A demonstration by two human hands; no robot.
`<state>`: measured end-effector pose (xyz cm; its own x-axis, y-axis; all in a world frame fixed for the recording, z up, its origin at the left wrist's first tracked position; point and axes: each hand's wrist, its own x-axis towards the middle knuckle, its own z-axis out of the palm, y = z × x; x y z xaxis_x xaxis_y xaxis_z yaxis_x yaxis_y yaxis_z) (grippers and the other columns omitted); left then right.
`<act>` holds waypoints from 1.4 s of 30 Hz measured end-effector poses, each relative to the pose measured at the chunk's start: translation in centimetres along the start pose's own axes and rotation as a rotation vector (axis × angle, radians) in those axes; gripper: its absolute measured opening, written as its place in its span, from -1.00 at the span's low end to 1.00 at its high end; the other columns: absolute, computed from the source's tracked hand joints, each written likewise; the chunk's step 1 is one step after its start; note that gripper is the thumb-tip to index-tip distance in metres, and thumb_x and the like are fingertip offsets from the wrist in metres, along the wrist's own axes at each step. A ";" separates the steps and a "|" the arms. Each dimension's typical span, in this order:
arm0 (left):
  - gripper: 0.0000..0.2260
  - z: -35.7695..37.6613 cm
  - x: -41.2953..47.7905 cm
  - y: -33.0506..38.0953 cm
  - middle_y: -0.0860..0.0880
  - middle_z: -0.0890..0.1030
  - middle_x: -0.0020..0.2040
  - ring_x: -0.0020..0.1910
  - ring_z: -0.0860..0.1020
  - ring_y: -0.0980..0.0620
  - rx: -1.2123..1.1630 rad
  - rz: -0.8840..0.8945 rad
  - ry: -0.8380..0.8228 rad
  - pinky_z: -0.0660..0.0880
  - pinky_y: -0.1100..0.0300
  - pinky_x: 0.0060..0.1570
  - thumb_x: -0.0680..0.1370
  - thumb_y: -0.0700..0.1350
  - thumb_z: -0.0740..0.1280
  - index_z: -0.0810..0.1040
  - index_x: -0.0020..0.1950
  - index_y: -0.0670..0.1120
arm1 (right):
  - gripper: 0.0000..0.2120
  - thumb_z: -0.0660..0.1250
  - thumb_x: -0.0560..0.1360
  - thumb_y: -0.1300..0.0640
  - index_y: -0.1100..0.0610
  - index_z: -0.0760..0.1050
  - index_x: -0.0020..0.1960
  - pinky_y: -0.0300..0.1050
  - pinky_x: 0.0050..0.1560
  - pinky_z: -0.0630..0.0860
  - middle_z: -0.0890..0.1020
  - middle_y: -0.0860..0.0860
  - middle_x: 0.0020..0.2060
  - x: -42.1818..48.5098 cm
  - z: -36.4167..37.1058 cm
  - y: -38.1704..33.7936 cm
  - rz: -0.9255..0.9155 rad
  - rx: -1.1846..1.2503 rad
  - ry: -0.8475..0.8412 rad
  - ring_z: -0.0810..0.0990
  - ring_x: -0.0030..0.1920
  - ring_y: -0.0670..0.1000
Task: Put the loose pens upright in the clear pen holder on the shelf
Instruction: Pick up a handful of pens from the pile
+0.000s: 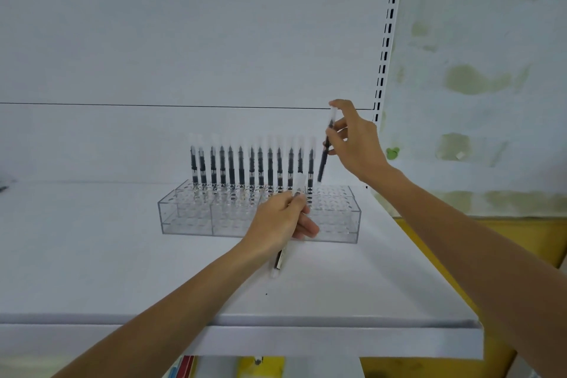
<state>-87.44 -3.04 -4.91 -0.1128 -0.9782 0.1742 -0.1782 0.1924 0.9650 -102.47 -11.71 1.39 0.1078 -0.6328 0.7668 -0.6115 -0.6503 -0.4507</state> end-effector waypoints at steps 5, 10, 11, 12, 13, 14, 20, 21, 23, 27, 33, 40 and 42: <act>-0.73 0.5 0.4 0.2 -0.03 0.63 -0.42 -0.38 0.60 0.07 -0.007 -0.005 0.007 0.49 0.28 -0.33 0.64 -0.11 0.10 0.44 -0.20 -0.15 | -0.62 0.18 0.56 0.34 0.13 0.28 0.34 0.22 -0.16 0.58 0.54 0.20 -0.29 -0.7 1.1 0.8 0.106 -0.030 -0.163 0.59 -0.22 0.32; -0.74 0.8 0.5 0.2 -0.06 0.65 -0.38 -0.36 0.61 0.06 -0.012 -0.008 0.032 0.50 0.26 -0.29 0.64 -0.11 0.10 0.44 -0.20 -0.15 | -0.64 0.19 0.56 0.34 0.07 0.30 0.30 0.07 -0.08 0.63 0.56 0.18 -0.23 -0.4 1.0 1.1 0.230 0.077 -0.195 0.64 -0.29 0.07; -0.73 0.9 0.6 0.2 -0.06 0.65 -0.37 -0.36 0.61 0.05 -0.012 -0.010 0.037 0.50 0.25 -0.29 0.64 -0.10 0.10 0.43 -0.20 -0.15 | -0.64 0.19 0.56 0.34 0.06 0.30 0.29 0.06 -0.08 0.63 0.56 0.18 -0.21 -0.3 0.8 0.9 0.237 0.087 -0.210 0.64 -0.27 0.07; -0.73 1.0 0.6 0.2 -0.05 0.65 -0.37 -0.35 0.61 0.04 -0.012 -0.012 0.042 0.50 0.25 -0.29 0.64 -0.10 0.10 0.43 -0.21 -0.15 | -0.63 0.19 0.56 0.34 0.05 0.30 0.29 0.08 -0.08 0.63 0.55 0.18 -0.20 -0.3 0.8 0.8 0.230 0.082 -0.220 0.65 -0.25 0.10; -0.73 1.1 0.7 0.2 -0.05 0.65 -0.37 -0.35 0.61 0.04 -0.012 -0.016 0.044 0.51 0.24 -0.28 0.64 -0.10 0.11 0.43 -0.21 -0.15 | -0.63 0.19 0.55 0.34 0.04 0.30 0.29 0.12 -0.09 0.62 0.56 0.18 -0.20 -0.3 0.8 0.6 0.215 0.065 -0.226 0.65 -0.22 0.14; -0.73 1.1 0.8 0.3 -0.05 0.65 -0.36 -0.34 0.62 0.04 -0.013 -0.022 0.043 0.51 0.23 -0.27 0.64 -0.09 0.11 0.43 -0.20 -0.15 | -0.63 0.19 0.55 0.34 0.04 0.30 0.29 0.16 -0.09 0.61 0.56 0.19 -0.20 -0.4 0.9 0.4 0.192 0.046 -0.234 0.64 -0.20 0.18; -0.74 0.9 0.7 0.5 -0.05 0.67 -0.35 -0.31 0.64 0.04 -0.032 -0.057 -0.002 0.53 0.19 -0.21 0.63 -0.07 0.11 0.44 -0.19 -0.14 | -0.60 0.11 0.56 0.35 0.10 0.22 0.35 0.23 -0.19 0.55 0.57 0.32 -0.24 -2.3 2.0 0.5 0.090 -0.086 -0.262 0.58 -0.21 0.33; -0.73 0.8 0.7 0.6 -0.05 0.66 -0.35 -0.32 0.63 0.04 -0.030 -0.058 -0.014 0.52 0.19 -0.22 0.64 -0.07 0.11 0.44 -0.18 -0.14 | -0.59 0.13 0.56 0.34 0.09 0.22 0.36 0.18 -0.18 0.56 0.58 0.32 -0.21 -2.4 1.9 0.6 0.104 -0.082 -0.248 0.58 -0.21 0.31; -0.74 0.5 0.4 0.8 -0.05 0.65 -0.35 -0.36 0.62 0.04 -0.046 -0.064 -0.040 0.51 0.20 -0.27 0.64 -0.06 0.11 0.45 -0.16 -0.15 | -0.53 0.19 0.56 0.30 0.03 0.20 0.41 0.04 -0.11 0.54 0.60 0.26 -0.07 -2.6 1.5 0.8 0.125 -0.068 -0.252 0.59 -0.14 0.21; -0.77 -0.4 -0.2 1.3 -0.02 0.56 -0.39 -0.51 0.50 0.09 -0.026 0.008 -0.018 0.44 0.29 -0.44 0.62 -0.05 0.17 0.49 -0.14 -0.14 | -0.50 0.27 0.55 0.19 0.01 0.23 0.44 -0.17 0.07 0.38 0.50 0.05 0.06 -3.4 0.7 0.7 0.090 -0.105 -0.070 0.47 0.08 -0.01; -0.77 -0.1 0.0 2.1 0.05 0.48 -0.49 -0.58 0.36 0.17 -0.023 0.126 0.064 0.30 0.38 -0.55 0.60 -0.08 0.22 0.49 -0.21 -0.14 | -0.75 0.30 0.52 -0.04 0.13 0.61 -0.13 -0.21 -0.06 0.45 0.65 0.07 -0.18 -4.0 -0.7 -2.8 0.289 0.272 -0.306 0.57 -0.14 -0.02; -0.73 0.6 -0.1 2.1 0.08 0.45 -0.54 -0.59 0.35 0.20 -0.055 0.177 0.083 0.28 0.39 -0.56 0.61 -0.09 0.20 0.47 -0.28 -0.10 | -0.83 0.31 0.52 0.22 0.31 0.60 -0.03 -0.08 0.04 0.52 0.64 0.03 -0.20 -4.8 -1.7 -3.9 0.278 0.537 -0.518 0.57 -0.14 -0.06; -0.74 0.5 0.0 1.9 0.09 0.46 -0.54 -0.58 0.37 0.19 -0.023 0.178 0.082 0.30 0.37 -0.53 0.60 -0.09 0.21 0.48 -0.27 -0.10 | -0.89 0.32 0.49 0.29 0.33 0.58 -0.05 -0.19 -0.06 0.53 0.65 0.02 -0.24 -4.8 -1.7 -4.2 0.239 0.537 -0.480 0.59 -0.19 -0.07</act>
<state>-88.23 -2.66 -3.19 -0.0608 -0.9322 0.3569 -0.1402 0.3620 0.9216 -101.78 -5.18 0.38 0.4246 -0.8158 0.3928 -0.2085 -0.5103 -0.8343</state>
